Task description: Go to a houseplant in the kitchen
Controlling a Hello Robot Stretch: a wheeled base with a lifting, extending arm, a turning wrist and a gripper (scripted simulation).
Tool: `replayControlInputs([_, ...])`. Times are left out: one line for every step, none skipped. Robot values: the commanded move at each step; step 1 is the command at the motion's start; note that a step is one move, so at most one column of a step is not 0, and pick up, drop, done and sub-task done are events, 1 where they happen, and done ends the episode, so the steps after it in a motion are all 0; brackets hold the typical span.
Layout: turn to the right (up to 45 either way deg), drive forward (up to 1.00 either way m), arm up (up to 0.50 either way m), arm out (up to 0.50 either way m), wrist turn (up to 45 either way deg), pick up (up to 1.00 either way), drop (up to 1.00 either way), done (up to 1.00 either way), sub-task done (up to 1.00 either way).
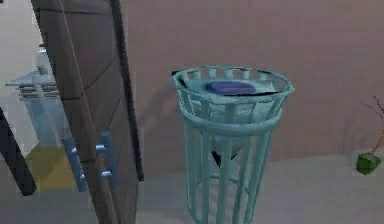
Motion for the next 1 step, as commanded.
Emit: replayControlInputs([0.0,0.05,0.0,0.0,0.0,0.0,0.0,0.0,0.0])
